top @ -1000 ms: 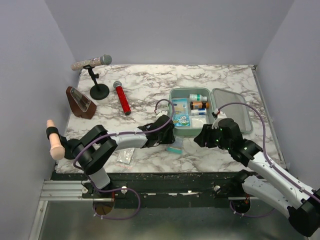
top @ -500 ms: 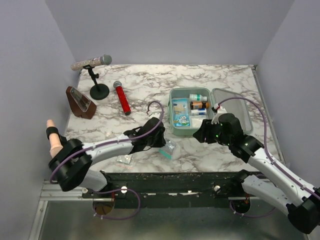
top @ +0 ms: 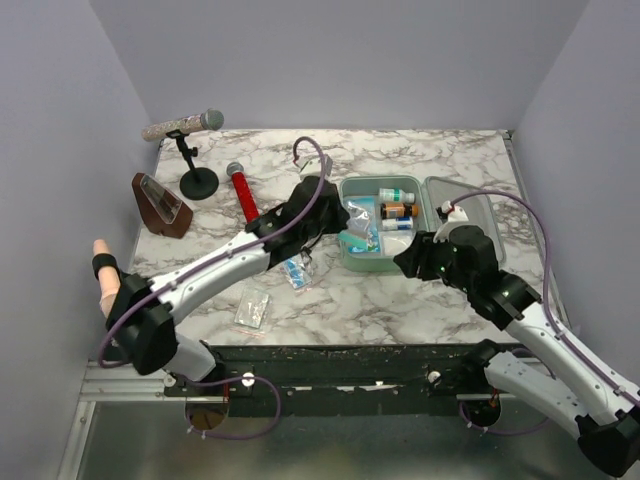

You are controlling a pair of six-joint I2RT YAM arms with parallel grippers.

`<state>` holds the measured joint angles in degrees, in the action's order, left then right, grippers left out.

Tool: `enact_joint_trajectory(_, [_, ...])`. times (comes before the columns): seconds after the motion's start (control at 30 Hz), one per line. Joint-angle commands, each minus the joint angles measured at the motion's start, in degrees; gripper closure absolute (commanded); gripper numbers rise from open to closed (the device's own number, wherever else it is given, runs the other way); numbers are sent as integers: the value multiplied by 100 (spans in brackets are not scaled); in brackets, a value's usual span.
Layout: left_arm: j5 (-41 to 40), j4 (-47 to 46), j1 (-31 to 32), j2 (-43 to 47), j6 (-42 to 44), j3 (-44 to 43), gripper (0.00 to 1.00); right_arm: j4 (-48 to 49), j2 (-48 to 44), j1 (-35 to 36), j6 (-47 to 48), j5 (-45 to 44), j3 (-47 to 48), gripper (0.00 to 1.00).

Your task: Organize the medicine kit

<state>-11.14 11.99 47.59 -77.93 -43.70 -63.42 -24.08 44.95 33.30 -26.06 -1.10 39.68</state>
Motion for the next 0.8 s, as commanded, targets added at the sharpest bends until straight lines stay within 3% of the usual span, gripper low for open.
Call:
enact_joint_trajectory(0.0, [-188, 23, -434, -1388, 29, -1065, 100, -238, -284, 28, -83, -575, 163, 43])
enact_joint_trajectory(0.23, [-363, 848, -708, -3411, -182, -3130, 100, -273, -250, 28, -118, -619, 119, 43])
enact_joint_trajectory(0.63, [-346, 744, -901, -4555, -376, -3757, 100, -80, 84, 28, -180, -417, -4, 43])
enact_joint_trajectory(0.77, [-319, 638, -962, -4617, -437, -3766, 82, -62, 146, 28, -171, -391, 4, 43])
